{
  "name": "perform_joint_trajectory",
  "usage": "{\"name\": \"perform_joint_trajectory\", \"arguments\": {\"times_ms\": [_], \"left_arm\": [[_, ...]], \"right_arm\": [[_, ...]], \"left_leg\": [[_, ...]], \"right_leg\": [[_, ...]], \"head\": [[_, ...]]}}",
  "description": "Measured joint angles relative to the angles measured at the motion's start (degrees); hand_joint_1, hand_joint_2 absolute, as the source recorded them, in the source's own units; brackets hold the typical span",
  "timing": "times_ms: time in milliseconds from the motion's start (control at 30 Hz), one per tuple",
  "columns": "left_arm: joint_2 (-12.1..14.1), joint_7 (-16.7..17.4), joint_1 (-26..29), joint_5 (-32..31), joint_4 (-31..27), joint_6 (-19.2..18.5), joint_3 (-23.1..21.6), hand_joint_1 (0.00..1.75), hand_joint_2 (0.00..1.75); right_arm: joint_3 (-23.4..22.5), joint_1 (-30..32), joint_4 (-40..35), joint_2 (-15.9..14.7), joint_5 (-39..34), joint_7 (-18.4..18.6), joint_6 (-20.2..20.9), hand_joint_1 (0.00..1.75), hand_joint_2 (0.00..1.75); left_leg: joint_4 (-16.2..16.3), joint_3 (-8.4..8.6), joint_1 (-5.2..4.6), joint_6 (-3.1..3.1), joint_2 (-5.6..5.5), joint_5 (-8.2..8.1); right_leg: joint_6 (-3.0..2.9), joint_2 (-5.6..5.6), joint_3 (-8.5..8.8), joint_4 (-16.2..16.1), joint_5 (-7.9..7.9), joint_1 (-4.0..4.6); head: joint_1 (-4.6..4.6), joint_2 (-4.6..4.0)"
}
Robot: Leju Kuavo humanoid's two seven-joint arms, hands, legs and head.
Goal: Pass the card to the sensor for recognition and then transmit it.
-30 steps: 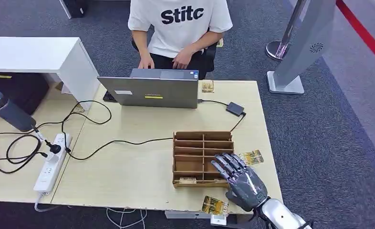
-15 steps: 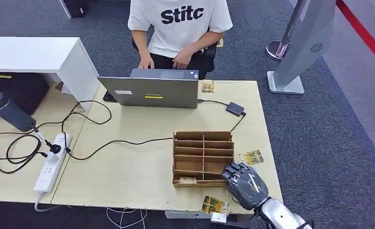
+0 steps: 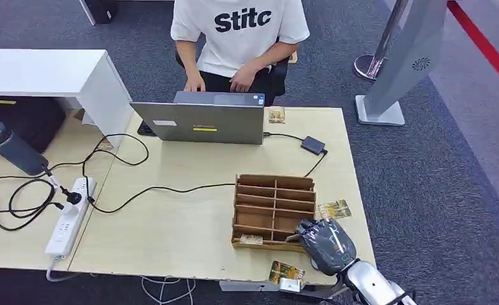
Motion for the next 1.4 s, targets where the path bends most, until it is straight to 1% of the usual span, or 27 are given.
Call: {"name": "perform_joint_trajectory", "arguments": {"times_ms": [167,200,300,333,367,400,467,500,567,600,633,767,867,967,1100,1200,1300,1400], "left_arm": [[0.00,0.00,-0.09,-0.94,0.00,-0.59,0.02,0.00,1.75],[0.00,0.00,-0.12,-1.03,0.00,-0.66,0.02,0.00,1.75],[0.00,0.00,-0.21,-1.66,0.00,-1.03,0.02,0.00,1.75],[0.00,0.00,-0.27,-1.90,0.00,-1.03,0.02,0.00,1.75],[0.00,0.00,-0.34,-2.01,0.00,-1.03,0.02,0.00,1.75],[0.00,0.00,-0.41,-2.32,0.00,-1.18,0.02,0.00,1.75],[0.00,0.00,-0.56,-2.64,0.00,-1.24,0.02,0.00,1.75],[0.00,-0.02,-0.61,-2.97,0.00,-1.48,0.02,0.00,1.75],[0.00,-0.15,-0.64,-3.28,0.00,-1.73,0.02,0.00,1.75],[0.00,-0.15,-0.64,-3.50,0.00,-1.79,0.02,0.00,1.75],[0.00,-0.17,-0.67,-3.63,0.00,-1.88,0.02,0.00,1.75],[0.02,-0.22,-0.79,-4.48,0.00,-2.23,0.00,0.00,1.75],[0.07,-0.59,-0.88,-5.47,0.00,-2.78,-0.20,0.00,1.75],[0.07,-0.87,-1.24,-6.10,0.02,-2.89,-0.63,0.00,1.75],[0.07,-0.85,-1.82,-7.21,0.02,-3.52,-1.24,0.00,1.75],[0.07,-0.63,-2.54,-7.89,0.02,-3.80,-2.08,0.00,1.75],[0.04,-0.30,-3.21,-8.37,0.02,-4.00,-2.54,0.00,1.75],[0.02,-0.17,-3.63,-8.74,0.02,-4.13,-3.06,0.00,1.75]], "right_arm": [[-0.35,-2.73,0.35,1.64,-1.05,-2.23,-0.35,1.68,1.75],[-0.33,-3.37,0.46,2.01,-1.18,-2.41,-0.33,1.66,1.75],[-0.09,-5.79,0.96,3.35,-1.84,-2.93,-0.13,1.73,1.75],[0.02,-6.73,1.22,3.89,-1.90,-2.93,0.02,1.68,1.75],[0.11,-7.63,1.51,4.31,-2.28,-3.19,0.22,1.71,1.75],[0.26,-8.66,1.90,4.81,-3.02,-3.70,0.68,1.75,1.75],[0.70,-10.58,3.03,5.53,-4.48,-4.69,1.11,1.71,1.75],[0.83,-11.42,3.43,6.10,-6.04,-5.58,1.42,1.73,1.75],[1.18,-13.29,4.15,6.93,-9.58,-7.57,2.58,1.75,1.75],[1.33,-14.30,4.46,7.32,-10.91,-8.09,3.35,1.73,1.75],[1.46,-15.50,4.74,7.76,-12.50,-8.61,4.39,1.75,1.75],[2.14,-20.80,5.96,9.61,-17.59,-9.46,8.87,1.75,1.75],[2.54,-26.01,8.18,11.81,-20.22,-8.85,12.75,1.75,1.75],[2.91,-32.70,12.42,14.63,-22.06,-7.49,15.00,1.75,1.75],[3.39,-40.56,18.87,18.33,-22.54,-3.09,17.48,1.75,1.75],[3.39,-45.86,24.40,20.85,-22.14,-0.68,18.16,1.75,1.75],[3.30,-49.90,29.40,23.15,-21.90,1.56,18.67,1.75,1.75],[3.08,-52.24,32.83,24.54,-21.44,2.40,18.67,1.75,1.75]], "left_leg": [[0.00,0.05,0.00,-0.01,0.03,0.02],[0.00,0.03,0.00,-0.03,0.02,0.03],[0.00,0.05,0.01,-0.07,0.03,0.08],[0.00,0.05,0.01,-0.08,0.02,0.08],[0.00,0.05,0.01,-0.08,0.02,0.09],[0.00,0.05,0.01,-0.08,0.02,0.09],[0.00,0.05,0.01,-0.08,0.03,0.09],[0.00,0.05,0.01,-0.07,0.03,0.10],[0.00,0.04,0.01,-0.09,0.02,0.14],[0.00,0.03,0.01,-0.09,0.02,0.14],[0.00,0.04,0.01,-0.09,0.02,0.14],[0.00,0.05,0.01,-0.10,0.03,0.15],[0.00,0.04,0.01,-0.12,0.05,0.17],[0.00,0.05,0.02,-0.15,0.05,0.23],[0.00,0.03,0.04,-0.22,0.01,0.32],[0.00,0.03,0.04,-0.22,-0.01,0.32],[0.00,0.03,0.04,-0.22,-0.01,0.32],[0.00,0.02,0.04,-0.22,-0.01,0.32]], "right_leg": [[-0.02,0.02,0.00,0.02,0.02,0.00],[-0.02,0.02,0.01,0.03,0.02,0.00],[-0.04,0.03,0.00,0.04,0.03,0.00],[-0.04,0.03,0.00,0.04,0.03,0.00],[-0.04,0.02,0.00,0.04,0.03,0.01],[-0.04,0.02,0.00,0.05,0.03,0.01],[-0.05,0.03,0.01,0.05,0.05,0.01],[-0.05,0.03,0.01,0.06,0.05,0.01],[-0.05,0.02,0.00,0.06,0.05,0.00],[-0.04,0.03,0.00,0.07,0.06,0.00],[-0.04,0.03,-0.01,0.06,0.06,0.00],[-0.05,0.04,-0.02,0.07,0.07,0.00],[-0.13,0.06,-0.05,0.11,0.13,0.00],[-0.17,0.09,-0.07,0.13,0.15,0.00],[-0.18,0.06,-0.08,0.15,0.16,0.00],[-0.18,0.04,-0.07,0.15,0.16,0.00],[-0.18,0.05,-0.07,0.15,0.16,0.01],[-0.18,0.04,-0.07,0.15,0.16,0.01]], "head": [[0.00,0.00],[0.00,0.00],[0.00,0.00],[0.00,0.00],[0.00,0.00],[0.02,0.00],[0.00,0.00],[0.00,0.00],[0.00,0.00],[-0.02,0.00],[0.02,0.00],[0.00,0.00],[0.00,0.00],[-0.02,0.00],[0.00,0.00],[0.00,0.00],[0.00,0.00],[0.00,0.00]]}}
